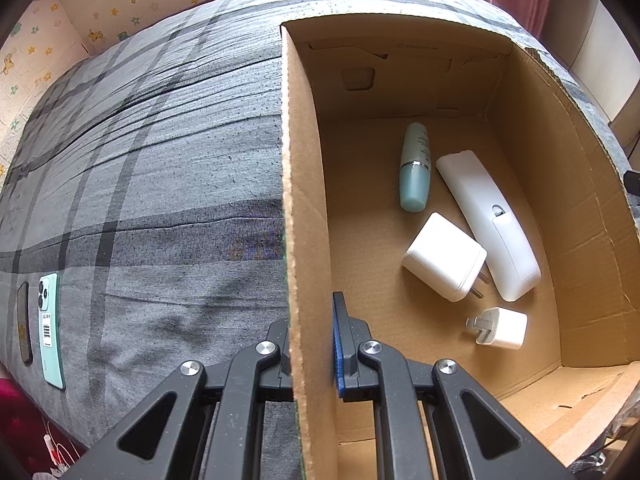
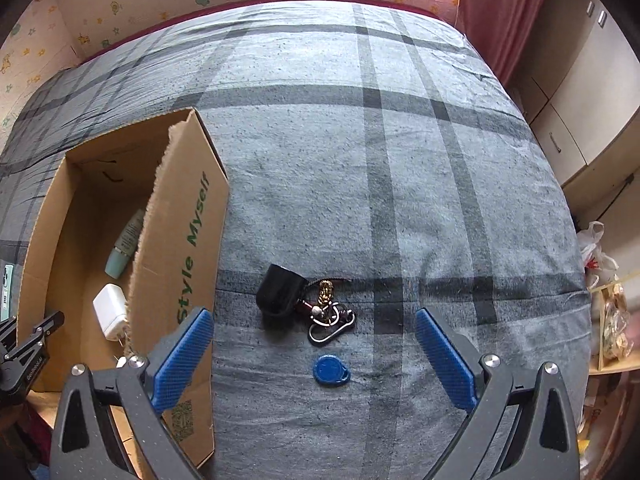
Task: Organize rigid objects
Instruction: 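Move the right tool out of the box to the blue RFID tag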
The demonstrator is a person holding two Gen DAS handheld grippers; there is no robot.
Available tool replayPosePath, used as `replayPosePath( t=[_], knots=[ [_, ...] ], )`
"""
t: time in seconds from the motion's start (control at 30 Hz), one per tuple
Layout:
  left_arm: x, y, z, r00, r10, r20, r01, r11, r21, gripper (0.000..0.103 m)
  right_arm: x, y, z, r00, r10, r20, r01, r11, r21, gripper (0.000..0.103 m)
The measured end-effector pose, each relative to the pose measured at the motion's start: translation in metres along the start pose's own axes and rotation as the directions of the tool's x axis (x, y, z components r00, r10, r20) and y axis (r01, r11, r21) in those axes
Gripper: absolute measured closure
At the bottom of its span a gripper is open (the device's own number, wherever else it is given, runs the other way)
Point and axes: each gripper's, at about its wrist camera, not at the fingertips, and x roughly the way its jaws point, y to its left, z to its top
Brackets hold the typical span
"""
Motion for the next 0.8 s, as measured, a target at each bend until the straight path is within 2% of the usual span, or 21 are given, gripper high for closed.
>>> replayPosePath(
  t=[0.27, 0.63, 0.73, 0.8],
  knots=[
    [0.001, 0.001, 0.0, 1.0, -0.002, 0.0, 0.002, 1.0, -0.005, 0.091, 0.04, -0.018, -0.031, 0.997, -0.009, -0.082, 0.014, 0.998, 0.066, 0.0],
    [0.001, 0.0, 0.0, 1.0, 0.004, 0.001, -0.004, 1.0, -0.003, 0.091, 0.071, -0.025, -0.057, 0.991, -0.048, -0.121, 0.058, 0.995, 0.086, 0.004],
    [0.0, -0.001, 0.0, 1.0, 0.007, 0.001, -0.007, 1.0, -0.002, 0.091, 0.08, -0.023, -0.062, 0.989, -0.047, -0.14, 0.058, 0.995, 0.08, 0.014],
    [0.0, -0.001, 0.0, 1.0, 0.008, 0.0, -0.008, 1.0, -0.002, 0.091, 0.084, -0.021, -0.067, 0.988, -0.041, -0.152, 0.054, 0.995, 0.082, 0.028]
  ],
)
